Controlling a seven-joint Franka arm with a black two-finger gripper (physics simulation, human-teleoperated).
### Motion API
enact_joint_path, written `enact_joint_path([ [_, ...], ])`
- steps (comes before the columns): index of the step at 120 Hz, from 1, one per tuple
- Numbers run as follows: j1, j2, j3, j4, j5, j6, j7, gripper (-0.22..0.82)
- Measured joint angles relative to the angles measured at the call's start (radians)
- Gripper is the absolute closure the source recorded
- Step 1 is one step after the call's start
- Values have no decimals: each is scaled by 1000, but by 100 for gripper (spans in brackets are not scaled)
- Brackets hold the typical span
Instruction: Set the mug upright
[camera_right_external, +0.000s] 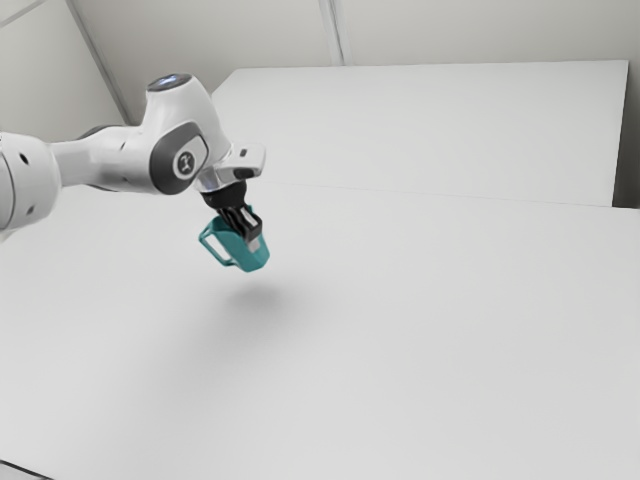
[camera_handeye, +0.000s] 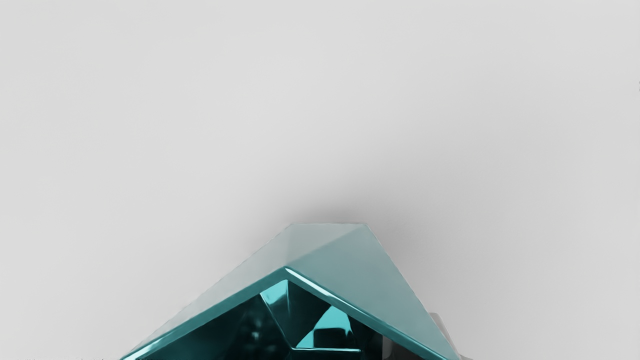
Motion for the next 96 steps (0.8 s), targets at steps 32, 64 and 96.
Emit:
enact_joint_path([
  [32,-48,-88,-9,-131,33,11,-172,76],
  [64,-62,-121,-28,-209,35,68,-295,77],
  [96,-26,-143,-40,-290,32,153,-384,77],
])
